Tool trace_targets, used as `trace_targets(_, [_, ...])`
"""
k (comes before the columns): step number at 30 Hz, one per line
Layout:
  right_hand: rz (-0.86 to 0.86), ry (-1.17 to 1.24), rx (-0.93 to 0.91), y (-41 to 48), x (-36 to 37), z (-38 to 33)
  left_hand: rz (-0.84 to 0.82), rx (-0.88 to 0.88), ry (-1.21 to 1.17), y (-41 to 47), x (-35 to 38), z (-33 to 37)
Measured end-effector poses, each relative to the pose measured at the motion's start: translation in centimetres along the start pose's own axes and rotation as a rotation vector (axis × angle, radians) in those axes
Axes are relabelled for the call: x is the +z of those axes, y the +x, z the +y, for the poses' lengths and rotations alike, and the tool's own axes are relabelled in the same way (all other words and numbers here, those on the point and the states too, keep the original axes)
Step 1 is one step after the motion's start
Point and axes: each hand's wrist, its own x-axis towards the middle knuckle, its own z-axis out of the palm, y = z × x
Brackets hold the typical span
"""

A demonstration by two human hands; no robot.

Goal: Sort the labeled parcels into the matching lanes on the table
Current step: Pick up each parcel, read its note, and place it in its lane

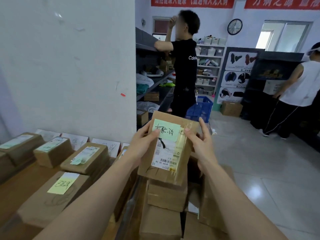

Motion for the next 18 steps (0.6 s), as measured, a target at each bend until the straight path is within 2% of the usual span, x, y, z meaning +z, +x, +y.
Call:
trace_targets(5, [-0.076,-0.061,0.063,-1.5,3.1,-0.8,0.064,0.01,0.047,-1.5,-3.0,-0.3])
trace_targets(9, [-0.07,-0.068,0.138,-2.0,5.7,-0.6,0.076,0.096,0.131,-2.9,-6.3,0.4])
trace_targets(11, [-0.13,-0.064,0.179,-1.3,6.8,0.6,0.072,0.128,0.156,-3.6,-8.3,1.0])
trace_targets(16, [-0.205,-0.004,0.361,-4.9,12.5,-1.3,0.24,0.259,0.545,-5.6,-13.0,1.4])
trace_targets(18, [-0.203,0.05,0.439,-6.1,14.6,-1.3,0.247,0.262,0.542,-7.0,-14.7,1.8])
